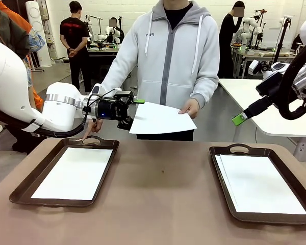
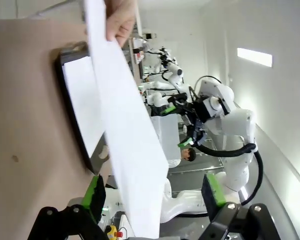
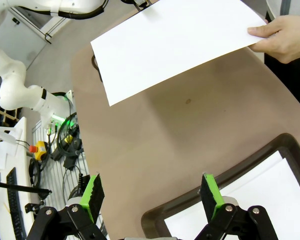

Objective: Sort the A4 documents.
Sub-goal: Receive the A4 Paper.

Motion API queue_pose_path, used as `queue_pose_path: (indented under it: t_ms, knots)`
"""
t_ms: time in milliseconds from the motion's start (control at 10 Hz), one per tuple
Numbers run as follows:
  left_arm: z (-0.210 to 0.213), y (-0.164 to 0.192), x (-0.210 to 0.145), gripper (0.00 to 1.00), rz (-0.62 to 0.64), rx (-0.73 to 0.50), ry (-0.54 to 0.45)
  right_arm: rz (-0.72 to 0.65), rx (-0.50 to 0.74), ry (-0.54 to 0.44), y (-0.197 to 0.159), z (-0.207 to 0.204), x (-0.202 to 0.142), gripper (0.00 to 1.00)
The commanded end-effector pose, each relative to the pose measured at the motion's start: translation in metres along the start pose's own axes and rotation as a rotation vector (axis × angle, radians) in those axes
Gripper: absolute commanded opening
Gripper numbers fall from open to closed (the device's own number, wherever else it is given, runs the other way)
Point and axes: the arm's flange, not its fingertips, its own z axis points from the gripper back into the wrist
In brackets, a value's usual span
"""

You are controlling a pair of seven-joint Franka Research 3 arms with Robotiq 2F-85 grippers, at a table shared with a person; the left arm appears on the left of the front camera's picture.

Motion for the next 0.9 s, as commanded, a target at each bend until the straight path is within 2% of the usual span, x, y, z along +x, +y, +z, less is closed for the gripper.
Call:
queue_pose_path:
  t_ms: [0,100,200,300,400,500,600,700,800]
  knots:
    - [-0.0056,0.0049,0.0037,0.93,0.057,0.123,-0.018,0.0,0.001,-0.002,-0.0005,-0.0004,-0.0002,1.0]
    - [-0.0062,0.0058,0.0042,0.9,0.064,0.155,-0.033,0.0,0.001,-0.002,-0.0005,-0.0004,-0.0002,1.0]
    - [-0.0079,0.006,0.0042,0.74,0.059,0.159,-0.04,0.0,0.001,-0.002,-0.0005,-0.0004,-0.0002,1.0]
    - [-0.0085,0.0061,0.0044,0.7,0.063,0.157,-0.042,0.0,0.001,-0.002,-0.0005,-0.0004,-0.0002,1.0]
    - [-0.0074,0.0047,0.0049,0.55,0.057,0.151,-0.054,0.0,0.001,-0.002,-0.0005,-0.0004,-0.0002,1.0]
    - [-0.0054,0.0035,0.0062,0.51,0.049,0.144,-0.065,0.0,0.001,-0.002,-0.0005,-0.0004,-0.0002,1.0]
    - [-0.0039,0.003,0.0068,0.36,0.045,0.14,-0.074,0.0,0.001,-0.002,-0.0005,-0.0004,-0.0002,1.0]
    - [-0.0022,0.0025,0.0075,0.32,0.039,0.141,-0.082,0.0,0.001,-0.002,-0.0005,-0.0004,-0.0002,1.0]
    - [-0.0011,0.0016,0.0078,0.16,0.035,0.148,-0.098,0.0,0.001,-0.002,-0.0005,-0.0004,-0.0002,1.0]
